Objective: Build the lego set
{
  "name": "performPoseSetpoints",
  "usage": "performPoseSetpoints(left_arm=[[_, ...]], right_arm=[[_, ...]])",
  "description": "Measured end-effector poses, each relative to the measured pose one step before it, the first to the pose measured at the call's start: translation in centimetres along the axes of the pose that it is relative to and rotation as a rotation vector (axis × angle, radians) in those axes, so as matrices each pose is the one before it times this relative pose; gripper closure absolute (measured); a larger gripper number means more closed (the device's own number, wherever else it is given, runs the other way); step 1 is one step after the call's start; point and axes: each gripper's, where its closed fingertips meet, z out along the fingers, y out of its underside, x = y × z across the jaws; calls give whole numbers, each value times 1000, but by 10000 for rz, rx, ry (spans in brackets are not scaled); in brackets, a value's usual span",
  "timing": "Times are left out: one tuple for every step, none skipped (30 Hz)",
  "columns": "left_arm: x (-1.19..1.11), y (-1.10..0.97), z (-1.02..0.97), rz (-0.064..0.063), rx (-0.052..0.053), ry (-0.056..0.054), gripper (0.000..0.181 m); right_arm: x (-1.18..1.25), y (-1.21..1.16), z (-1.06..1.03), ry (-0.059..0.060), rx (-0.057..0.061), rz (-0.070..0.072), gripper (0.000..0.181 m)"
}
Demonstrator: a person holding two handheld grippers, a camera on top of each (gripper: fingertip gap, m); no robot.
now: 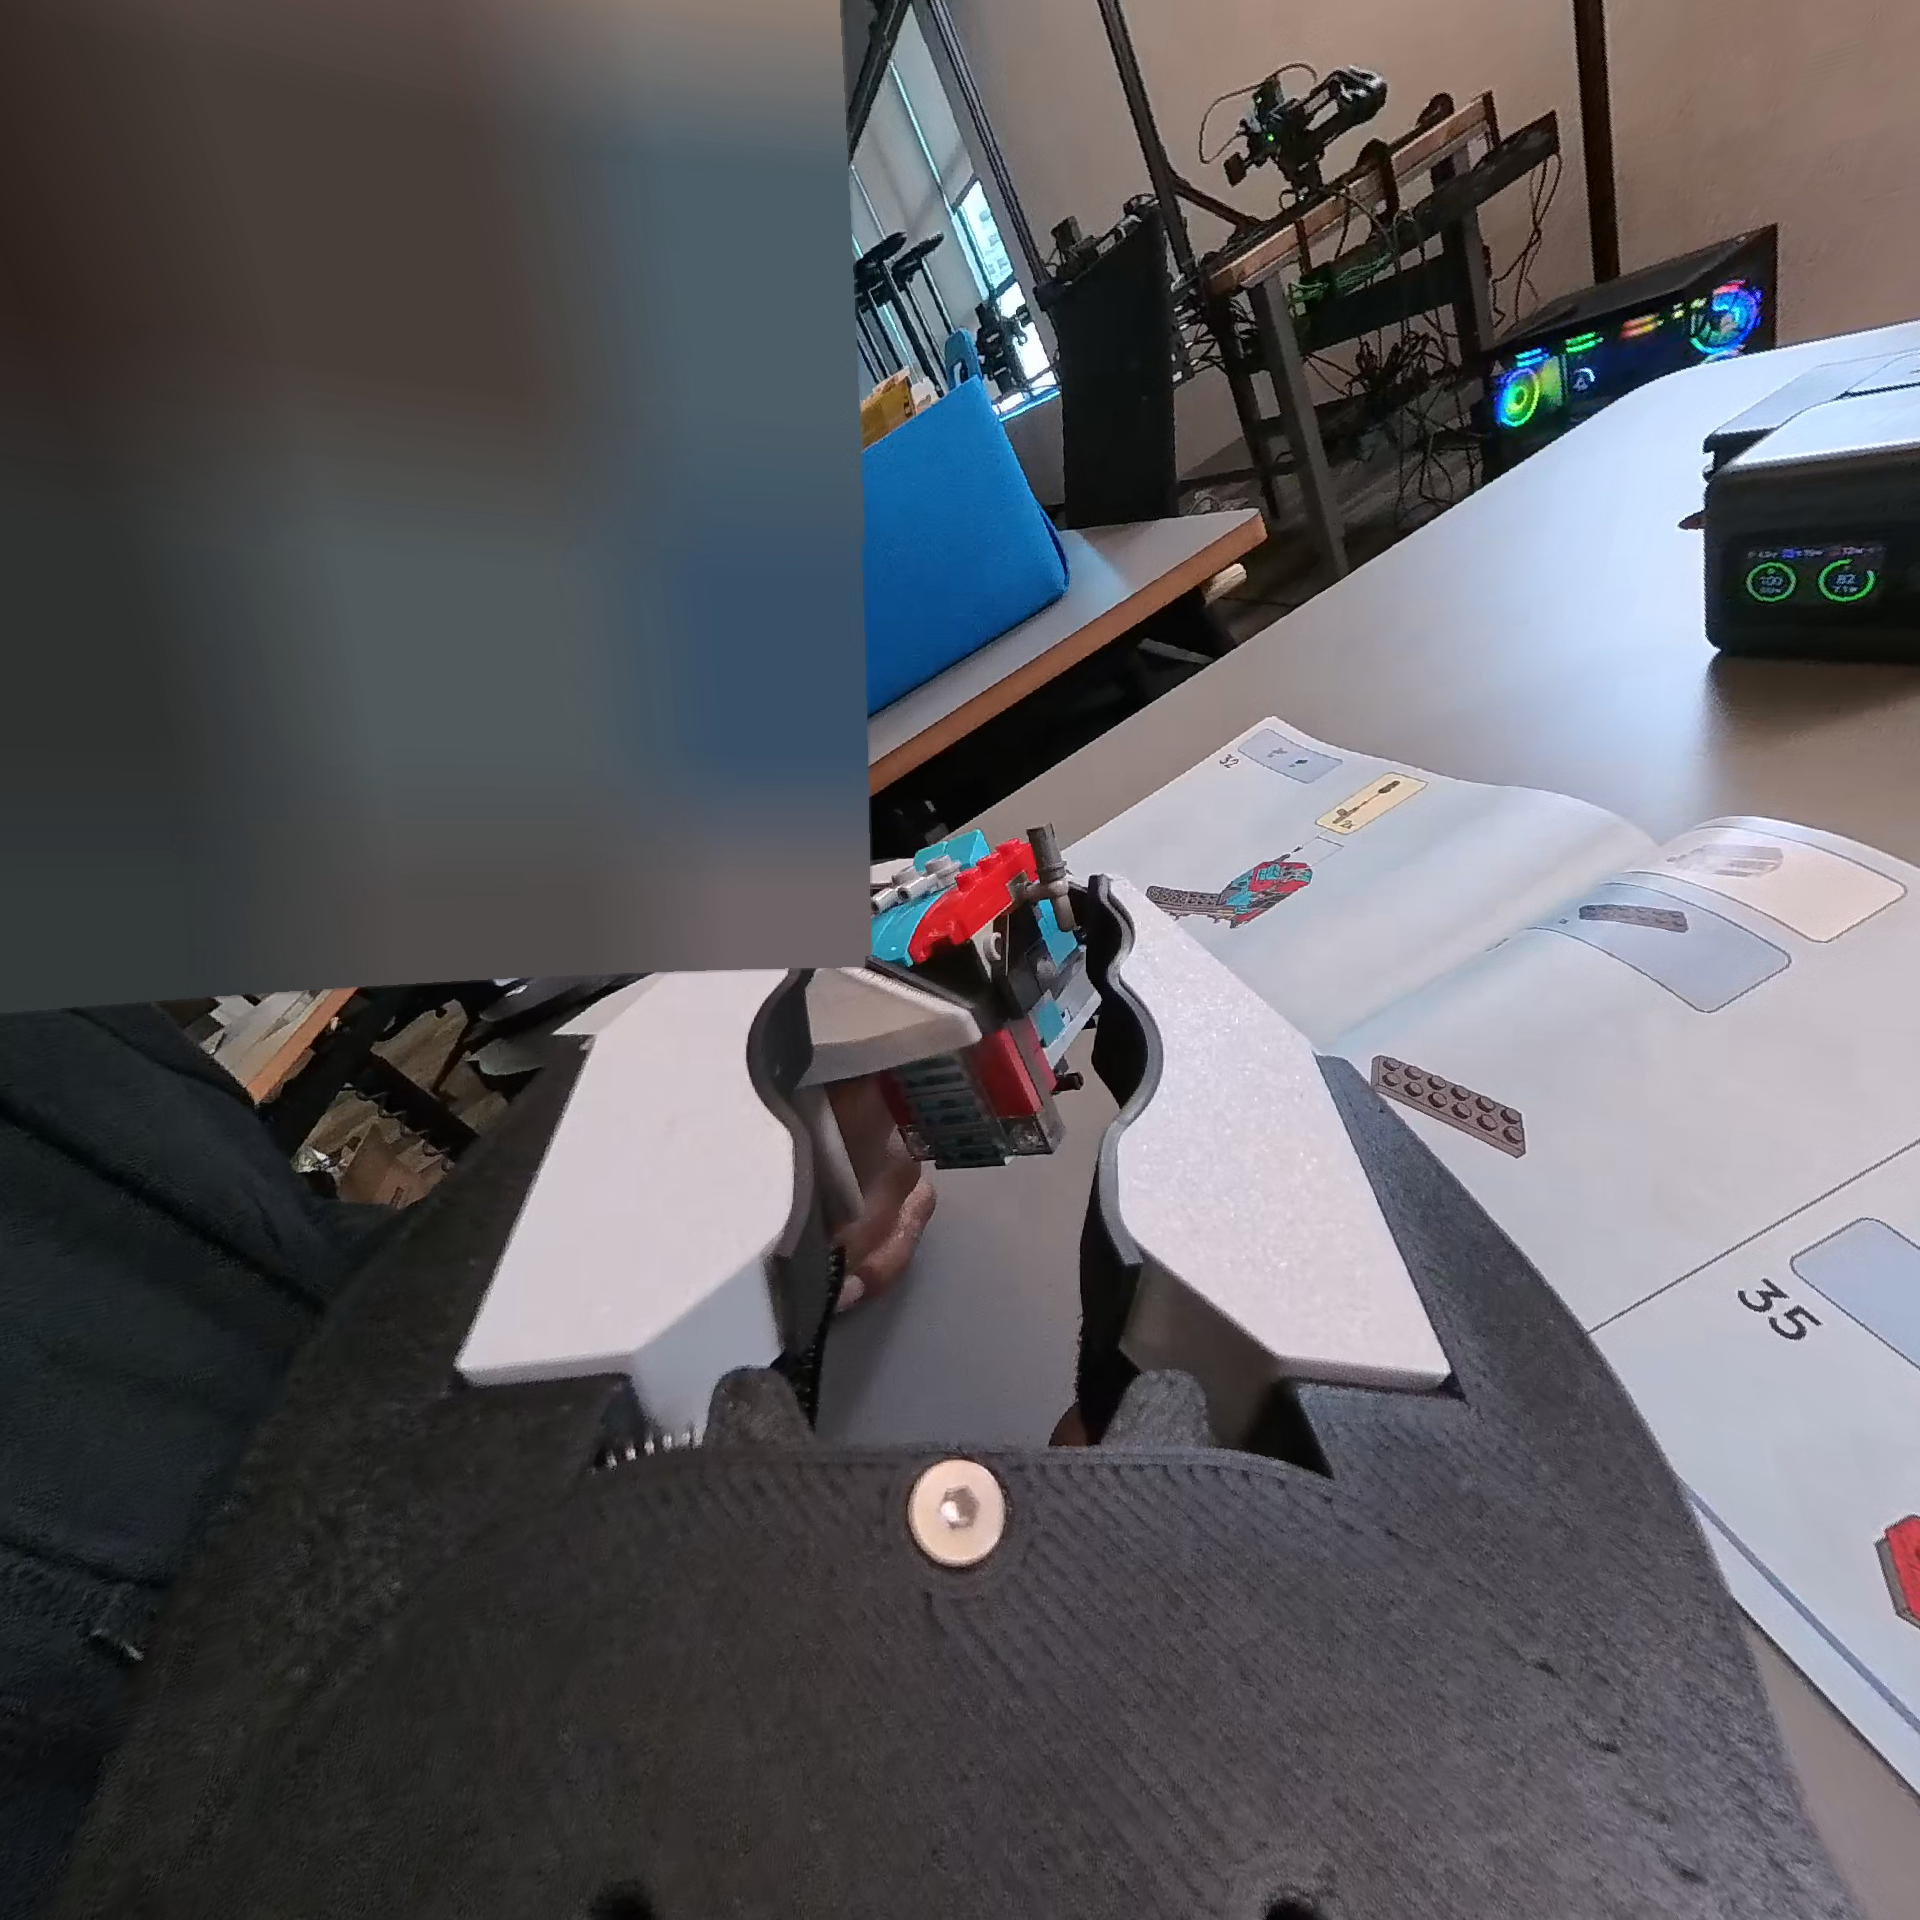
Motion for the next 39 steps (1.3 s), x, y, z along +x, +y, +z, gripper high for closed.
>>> performPoseSetpoints(left_arm=[[-14, 12, 7, -8, -5, -1, 137], [-6, -1, 5, -9, -1, -3, 137], [-7, -7, -5, -5, 4, -4, 137], [-18, 2, -1, -4, 3, -3, 137], [-6, -2, 5, -7, 0, -2, 137], [0, 4, 2, -9, -4, 2, 137], [-16, 12, 7, -7, -4, -1, 137], [-7, 1, 4, -4, -2, -1, 137], [7, -2, 1, -3, 1, 3, 137], [4, 0, -5, -4, 6, 6, 137], [8, -21, 1, -5, 14, 7, 137], [6, -18, 5, -5, 19, 7, 137], [15, -33, 7, -4, 23, 13, 137], [14, -37, 14, -1, 32, 15, 137], [26, -36, 22, -8, 32, 16, 137], [24, -50, 24, -18, 40, 19, 137], [44, -73, 27, -15, 59, 23, 137], [52, -75, 53, 9, 61, 13, 137], [49, -72, 75, 31, 64, 5, 137], [73, -87, 105, 16, 76, 14, 137], [60, -73, 147, 0, 68, 28, 137], [71, -40, 178, 7, 39, 41, 136], [73, 1, 205, 19, 6, 51, 137], [83, -3, 227, 37, -18, 63, 136], [99, -12, 290, 62, -41, 75, 136], [97, -99, 356, 85, -40, 74, 136], [136, -226, 423, 87, -9, 85, 137], [174, -343, 489, 85, 35, 102, 136], [180, -398, 587, 89, 38, 104, 136], [115, -384, 680, 105, 10, 92, 136], [117, -441, 759, 111, 29, 125, 136], [106, -489, 772, 152, 90, 161, 136], [97, -459, 812, 233, 132, 154, 137], [49, -386, 819, 217, 159, 111, 137], [99, -305, 761, 100, 193, 104, 137], [137, -164, 658, 38, 193, 85, 137], [49, 17, 530, 69, 147, -60, 136], [-31, 221, 371, 111, 106, -210, 136], [32, 388, 238, 54, 31, -234, 136]], right_arm=[[13, 1, 5, -4, 5, 15, 129], [11, -2, 9, -8, 4, 21, 129], [0, -16, 4, -6, 3, 15, 129], [0, 6, 14, -2, 1, 8, 129], [16, -1, 5, -3, 5, 13, 129], [9, -5, -2, -6, 6, 23, 129], [2, 0, 5, -8, 5, 23, 129], [2, -8, 5, -7, 5, 16, 129], [-8, -9, -6, -5, 4, 7, 129], [-8, -10, -5, -5, 6, 6, 129], [-10, -18, -1, -7, 11, 8, 129], [-8, -33, -8, -5, 14, 6, 129], [-19, -38, -12, -7, 15, 2, 129], [-11, -46, -8, -2, 20, 0, 129], [-4, -51, -20, 4, 15, 1, 129], [-22, -65, -33, 2, 24, -1, 129], [-18, -83, -33, 6, 24, -12, 129], [-9, -89, -52, 14, 17, -27, 129], [-4, -126, -69, 20, 24, -39, 129], [35, -142, -85, 40, 25, -49, 129], [54, -147, -100, 54, 23, -58, 129], [93, -114, -128, 65, 8, -63, 129], [119, -115, -139, 73, -2, -71, 129], [135, -113, -170, 86, 1, -84, 129], [153, -166, -193, 98, 28, -107, 129], [153, -308, -231, 94, 79, -103, 128], [145, -473, -269, 70, 119, -79, 128], [184, -582, -280, 77, 124, -84, 126], [237, -587, -281, 143, 55, -203, 124], [193, -568, -261, 155, -34, -381, 120], [232, -552, -282, 175, -80, -510, 116], [331, -636, -308, 194, -16, -522, 114], [404, -607, -310, 171, 20, -437, 111], [435, -538, -292, 115, 76, -320, 109], [459, -483, -337, 88, 146, -198, 108], [576, -394, -353, 151, 210, -134, 108], [572, -322, -353, 165, 234, -95, 107], [438, -242, -379, 110, 231, -23, 107], [463, -82, -467, 178, 180, 77, 107]])
